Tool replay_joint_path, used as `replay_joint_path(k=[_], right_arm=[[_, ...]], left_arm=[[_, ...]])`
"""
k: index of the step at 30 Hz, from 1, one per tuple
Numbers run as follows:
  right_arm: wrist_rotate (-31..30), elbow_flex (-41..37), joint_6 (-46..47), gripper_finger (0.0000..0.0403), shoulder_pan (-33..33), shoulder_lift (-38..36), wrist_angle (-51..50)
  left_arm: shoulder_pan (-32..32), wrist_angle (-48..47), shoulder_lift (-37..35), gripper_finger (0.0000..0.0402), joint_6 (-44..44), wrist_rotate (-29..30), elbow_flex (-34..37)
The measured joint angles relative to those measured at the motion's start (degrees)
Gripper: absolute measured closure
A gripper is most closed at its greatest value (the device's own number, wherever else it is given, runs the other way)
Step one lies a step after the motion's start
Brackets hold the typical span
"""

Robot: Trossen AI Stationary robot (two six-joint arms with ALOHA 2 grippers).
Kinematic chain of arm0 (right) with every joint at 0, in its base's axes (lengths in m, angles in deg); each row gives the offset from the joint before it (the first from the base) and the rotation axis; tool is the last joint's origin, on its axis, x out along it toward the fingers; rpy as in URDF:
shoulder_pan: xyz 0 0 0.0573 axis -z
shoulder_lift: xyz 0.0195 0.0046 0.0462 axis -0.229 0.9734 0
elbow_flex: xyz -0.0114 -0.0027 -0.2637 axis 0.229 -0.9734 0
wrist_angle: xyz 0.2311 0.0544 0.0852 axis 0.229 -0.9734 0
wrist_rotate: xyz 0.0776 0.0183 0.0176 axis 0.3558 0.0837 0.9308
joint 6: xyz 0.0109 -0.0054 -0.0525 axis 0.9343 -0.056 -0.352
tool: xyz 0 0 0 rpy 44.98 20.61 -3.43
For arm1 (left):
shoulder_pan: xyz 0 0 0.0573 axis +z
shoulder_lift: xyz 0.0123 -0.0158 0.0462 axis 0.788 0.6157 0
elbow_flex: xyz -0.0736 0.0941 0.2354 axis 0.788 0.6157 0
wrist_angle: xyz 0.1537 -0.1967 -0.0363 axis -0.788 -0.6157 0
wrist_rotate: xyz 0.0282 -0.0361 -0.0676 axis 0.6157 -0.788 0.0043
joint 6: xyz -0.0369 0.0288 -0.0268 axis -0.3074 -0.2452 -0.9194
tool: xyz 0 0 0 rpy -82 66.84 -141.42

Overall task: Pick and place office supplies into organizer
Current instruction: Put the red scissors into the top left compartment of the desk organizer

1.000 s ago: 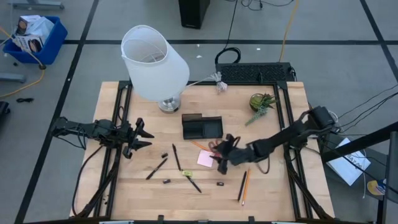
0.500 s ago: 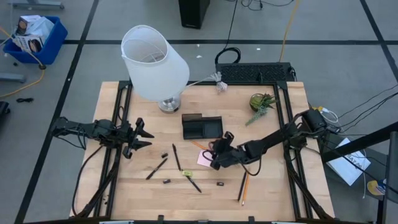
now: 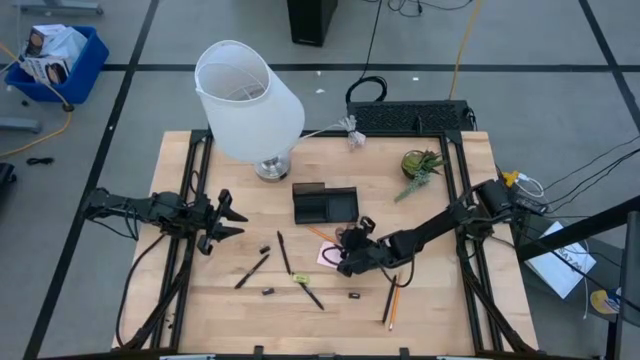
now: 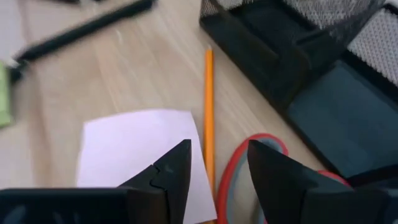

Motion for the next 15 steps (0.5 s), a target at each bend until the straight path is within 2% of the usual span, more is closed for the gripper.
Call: replay_joint_path(k=[6,15], right_arm=[[1.07,0.04,-1.48,0.0239,1.13,2.24,2.21],[0.92,0.09,-3.3,0.0251,2.24,3.75,2.46]], left_arm=[[0.0,0.03,0.0,0.025,0.0,0.0,0.0],[0.0,0.03,0.0,0.025,0.0,0.0,-0.02]])
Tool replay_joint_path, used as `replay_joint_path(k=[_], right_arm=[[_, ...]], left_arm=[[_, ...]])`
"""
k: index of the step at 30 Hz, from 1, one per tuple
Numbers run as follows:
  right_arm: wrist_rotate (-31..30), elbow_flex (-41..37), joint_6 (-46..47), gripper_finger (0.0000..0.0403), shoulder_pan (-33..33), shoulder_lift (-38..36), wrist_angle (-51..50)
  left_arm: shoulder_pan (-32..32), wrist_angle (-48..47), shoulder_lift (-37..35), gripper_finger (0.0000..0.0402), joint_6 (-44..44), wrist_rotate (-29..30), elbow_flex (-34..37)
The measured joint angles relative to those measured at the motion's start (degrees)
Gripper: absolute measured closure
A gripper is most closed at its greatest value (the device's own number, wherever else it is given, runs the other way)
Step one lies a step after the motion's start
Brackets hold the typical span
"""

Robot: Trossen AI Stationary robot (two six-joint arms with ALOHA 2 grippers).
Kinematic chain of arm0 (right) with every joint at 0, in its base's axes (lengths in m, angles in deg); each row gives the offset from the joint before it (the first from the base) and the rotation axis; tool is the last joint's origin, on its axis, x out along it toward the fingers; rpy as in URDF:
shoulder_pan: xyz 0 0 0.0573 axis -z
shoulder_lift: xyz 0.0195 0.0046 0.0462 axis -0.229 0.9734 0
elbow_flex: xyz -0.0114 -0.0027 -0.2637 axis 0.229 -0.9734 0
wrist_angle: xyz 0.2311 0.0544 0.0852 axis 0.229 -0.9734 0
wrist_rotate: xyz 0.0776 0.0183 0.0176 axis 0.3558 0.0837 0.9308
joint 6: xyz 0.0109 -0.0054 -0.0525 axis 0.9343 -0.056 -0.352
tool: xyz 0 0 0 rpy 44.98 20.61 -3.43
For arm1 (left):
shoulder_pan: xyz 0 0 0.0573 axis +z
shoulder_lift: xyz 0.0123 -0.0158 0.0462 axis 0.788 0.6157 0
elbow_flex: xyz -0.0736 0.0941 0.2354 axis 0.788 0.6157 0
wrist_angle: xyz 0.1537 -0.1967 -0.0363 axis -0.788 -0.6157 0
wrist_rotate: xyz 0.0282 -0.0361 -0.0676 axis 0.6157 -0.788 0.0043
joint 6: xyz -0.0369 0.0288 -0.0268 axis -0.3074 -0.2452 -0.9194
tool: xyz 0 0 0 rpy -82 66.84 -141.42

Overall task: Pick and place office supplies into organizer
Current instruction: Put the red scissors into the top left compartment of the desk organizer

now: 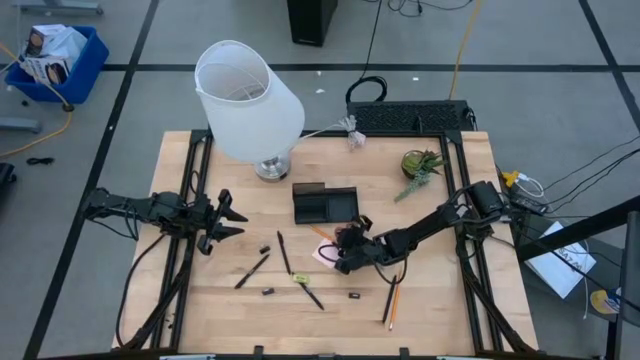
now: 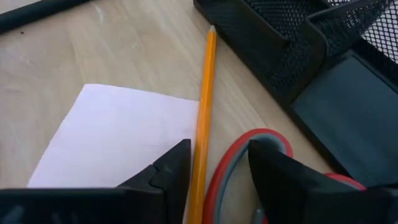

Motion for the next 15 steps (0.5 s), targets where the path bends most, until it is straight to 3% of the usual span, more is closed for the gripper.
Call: replay_joint_path(k=[15], right_arm=[[3.55,0.0,-0.33,0.0295,0.09,0.0,0.2]], left_arm=[[0.0,0.0,0.0,0.025,0.0,0.0,0.02]])
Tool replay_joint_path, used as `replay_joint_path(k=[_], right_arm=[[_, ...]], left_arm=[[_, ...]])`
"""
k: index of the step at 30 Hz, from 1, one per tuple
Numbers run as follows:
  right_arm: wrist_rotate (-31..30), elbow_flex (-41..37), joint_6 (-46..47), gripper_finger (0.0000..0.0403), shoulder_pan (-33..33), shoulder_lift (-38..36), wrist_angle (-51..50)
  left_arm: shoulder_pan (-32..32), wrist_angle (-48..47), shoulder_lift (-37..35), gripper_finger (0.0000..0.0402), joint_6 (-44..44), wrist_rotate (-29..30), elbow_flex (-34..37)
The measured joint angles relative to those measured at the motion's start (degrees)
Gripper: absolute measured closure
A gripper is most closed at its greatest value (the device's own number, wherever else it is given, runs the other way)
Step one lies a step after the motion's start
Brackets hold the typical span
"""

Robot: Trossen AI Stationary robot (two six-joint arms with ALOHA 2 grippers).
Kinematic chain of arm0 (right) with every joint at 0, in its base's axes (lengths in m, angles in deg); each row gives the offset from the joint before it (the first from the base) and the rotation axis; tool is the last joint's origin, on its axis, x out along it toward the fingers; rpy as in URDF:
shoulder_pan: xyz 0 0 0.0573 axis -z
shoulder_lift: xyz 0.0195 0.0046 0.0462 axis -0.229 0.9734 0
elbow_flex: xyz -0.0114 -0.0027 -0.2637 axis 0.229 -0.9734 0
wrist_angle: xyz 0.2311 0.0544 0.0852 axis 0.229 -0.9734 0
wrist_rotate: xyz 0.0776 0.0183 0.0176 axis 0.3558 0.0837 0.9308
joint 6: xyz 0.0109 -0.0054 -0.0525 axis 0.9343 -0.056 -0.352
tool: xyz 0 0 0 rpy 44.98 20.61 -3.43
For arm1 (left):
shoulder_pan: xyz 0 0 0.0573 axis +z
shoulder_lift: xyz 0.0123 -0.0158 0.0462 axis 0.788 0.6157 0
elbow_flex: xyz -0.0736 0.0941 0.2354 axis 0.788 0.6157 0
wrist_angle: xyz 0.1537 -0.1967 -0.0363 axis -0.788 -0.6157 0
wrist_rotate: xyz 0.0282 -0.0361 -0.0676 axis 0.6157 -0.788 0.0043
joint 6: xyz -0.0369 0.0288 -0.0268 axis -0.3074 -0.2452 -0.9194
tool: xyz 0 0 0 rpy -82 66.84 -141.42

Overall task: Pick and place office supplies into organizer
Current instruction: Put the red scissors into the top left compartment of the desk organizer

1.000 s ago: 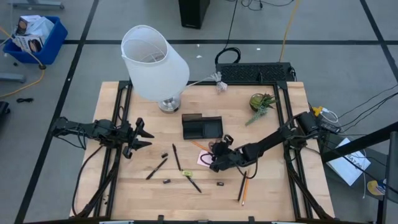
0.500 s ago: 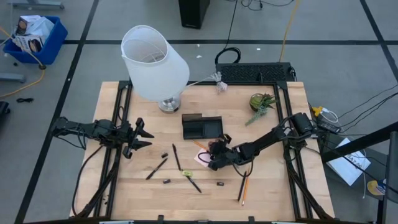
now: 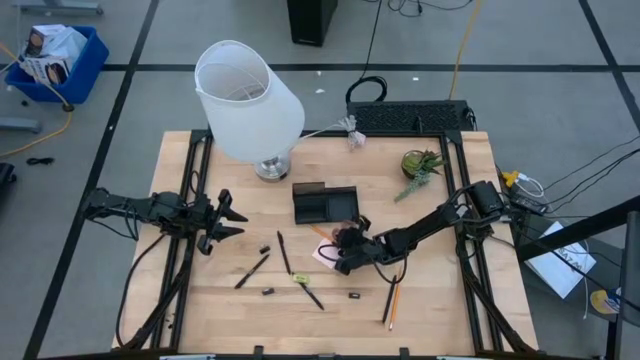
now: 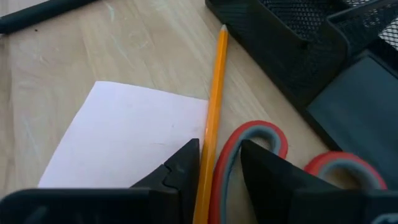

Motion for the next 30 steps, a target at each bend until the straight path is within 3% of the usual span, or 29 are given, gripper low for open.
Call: replay_joint_path(k=[11,21,30], right_arm=[[2.15,-0.02,-0.13,0.0343,0.02,-0.02,0.72],[9.41,-0.11,-1.38,0.0342,-0.33,0.17,6.94],[9.22,-0.15,-5.17,0.0339,-0.59,0.01,10.31]], left_arm=[[0.01,-0.01,0.0,0.025,0.0,0.0,-0.01],[0.02,0.0,0.0,0.025,0.0,0.0,0.0],[0.0,-0.02,0.0,0.025,0.0,0.0,-0.02]])
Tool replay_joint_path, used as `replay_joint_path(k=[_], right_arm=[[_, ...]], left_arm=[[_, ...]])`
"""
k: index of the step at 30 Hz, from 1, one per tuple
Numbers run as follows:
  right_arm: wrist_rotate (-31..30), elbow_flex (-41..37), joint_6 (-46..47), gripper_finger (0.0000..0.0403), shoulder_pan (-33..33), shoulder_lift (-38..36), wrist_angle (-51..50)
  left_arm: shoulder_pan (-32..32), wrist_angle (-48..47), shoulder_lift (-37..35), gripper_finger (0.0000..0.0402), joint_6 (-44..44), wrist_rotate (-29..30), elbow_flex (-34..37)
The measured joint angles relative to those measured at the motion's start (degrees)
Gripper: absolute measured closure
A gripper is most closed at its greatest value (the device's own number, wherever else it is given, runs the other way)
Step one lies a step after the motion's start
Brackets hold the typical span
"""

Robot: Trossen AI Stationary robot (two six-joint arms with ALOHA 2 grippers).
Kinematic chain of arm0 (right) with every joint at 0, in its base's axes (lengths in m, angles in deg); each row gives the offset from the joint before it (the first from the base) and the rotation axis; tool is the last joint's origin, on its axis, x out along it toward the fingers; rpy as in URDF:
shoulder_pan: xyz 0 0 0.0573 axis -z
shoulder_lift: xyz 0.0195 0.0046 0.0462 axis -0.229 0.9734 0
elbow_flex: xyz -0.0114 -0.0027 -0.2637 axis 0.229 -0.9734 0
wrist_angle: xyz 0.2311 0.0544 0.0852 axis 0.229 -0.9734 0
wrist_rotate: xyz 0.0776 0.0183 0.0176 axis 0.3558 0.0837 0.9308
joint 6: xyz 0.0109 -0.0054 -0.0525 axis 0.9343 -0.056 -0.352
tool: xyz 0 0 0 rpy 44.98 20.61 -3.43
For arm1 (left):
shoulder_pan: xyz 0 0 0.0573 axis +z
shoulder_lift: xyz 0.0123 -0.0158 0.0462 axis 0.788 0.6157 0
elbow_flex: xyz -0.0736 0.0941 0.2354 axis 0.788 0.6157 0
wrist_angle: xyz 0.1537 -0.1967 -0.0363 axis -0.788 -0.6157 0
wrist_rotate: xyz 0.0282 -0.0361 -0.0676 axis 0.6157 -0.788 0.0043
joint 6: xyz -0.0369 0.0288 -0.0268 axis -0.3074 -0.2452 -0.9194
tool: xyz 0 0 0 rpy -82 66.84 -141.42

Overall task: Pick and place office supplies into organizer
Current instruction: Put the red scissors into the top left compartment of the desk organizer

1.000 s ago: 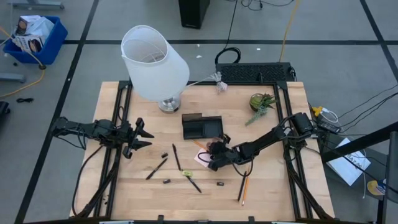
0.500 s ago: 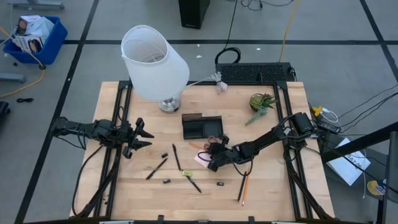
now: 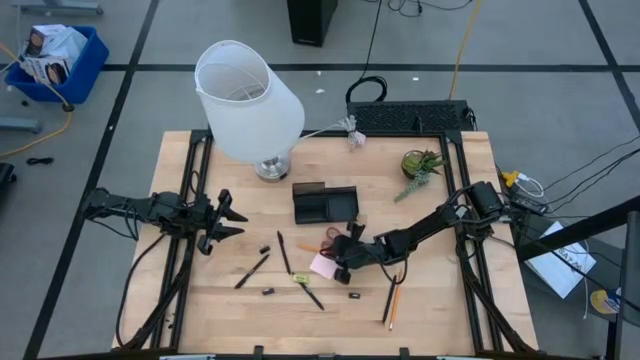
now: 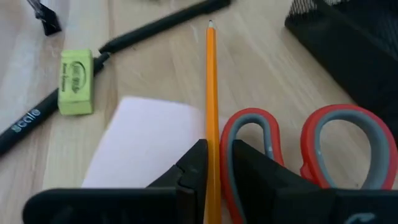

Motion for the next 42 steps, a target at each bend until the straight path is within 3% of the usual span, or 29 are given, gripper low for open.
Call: replay_joint_path(k=[35,42], right_arm=[[2.42,0.02,-0.47,0.0333,-0.22,-0.12,-1.92],[2.41,-0.47,-0.69,0.0314,-0.22,-0.12,-1.46]], left_arm=[[0.0,0.02,0.0,0.025,0.0,0.0,0.01],[0.0,0.0,0.0,0.025,0.0,0.02,0.0]])
